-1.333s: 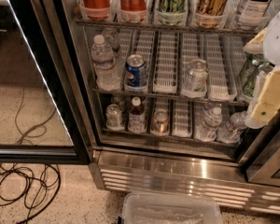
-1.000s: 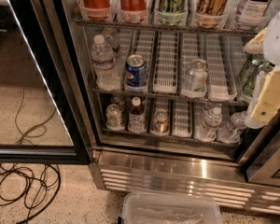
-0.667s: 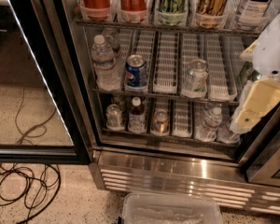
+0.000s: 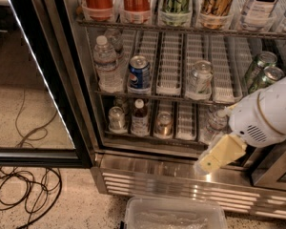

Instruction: Pick water bottle from bottom shelf of fridge

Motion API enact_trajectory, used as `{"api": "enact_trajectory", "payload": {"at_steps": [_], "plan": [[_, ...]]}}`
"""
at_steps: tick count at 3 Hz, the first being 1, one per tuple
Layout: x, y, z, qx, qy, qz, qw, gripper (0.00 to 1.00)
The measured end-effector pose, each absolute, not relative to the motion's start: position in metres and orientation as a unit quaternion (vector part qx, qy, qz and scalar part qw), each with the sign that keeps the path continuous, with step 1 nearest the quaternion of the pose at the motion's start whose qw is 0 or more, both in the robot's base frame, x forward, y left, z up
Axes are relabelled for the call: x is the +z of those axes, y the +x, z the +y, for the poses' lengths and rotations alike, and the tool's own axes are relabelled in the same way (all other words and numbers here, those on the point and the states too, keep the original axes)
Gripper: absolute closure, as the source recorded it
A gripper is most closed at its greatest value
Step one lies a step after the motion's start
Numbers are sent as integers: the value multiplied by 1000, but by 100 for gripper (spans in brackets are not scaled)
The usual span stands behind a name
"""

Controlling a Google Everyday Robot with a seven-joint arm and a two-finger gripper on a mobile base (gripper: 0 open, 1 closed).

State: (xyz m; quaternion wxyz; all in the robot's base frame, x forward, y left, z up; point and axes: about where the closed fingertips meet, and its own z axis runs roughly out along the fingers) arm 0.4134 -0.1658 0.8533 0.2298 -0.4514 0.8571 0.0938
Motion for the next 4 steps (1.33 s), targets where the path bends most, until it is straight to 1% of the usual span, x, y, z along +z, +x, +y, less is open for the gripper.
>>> {"api": "enact_trajectory", "payload": {"at_steps": [1, 2, 3, 4], "plan": [[856, 425, -158, 101, -431, 857, 263, 0], [856, 425, -158, 100, -432, 857, 263, 0], [847, 426, -153, 116, -413, 858, 284, 0], [804, 418, -153, 159, -362, 863, 316, 0]]}}
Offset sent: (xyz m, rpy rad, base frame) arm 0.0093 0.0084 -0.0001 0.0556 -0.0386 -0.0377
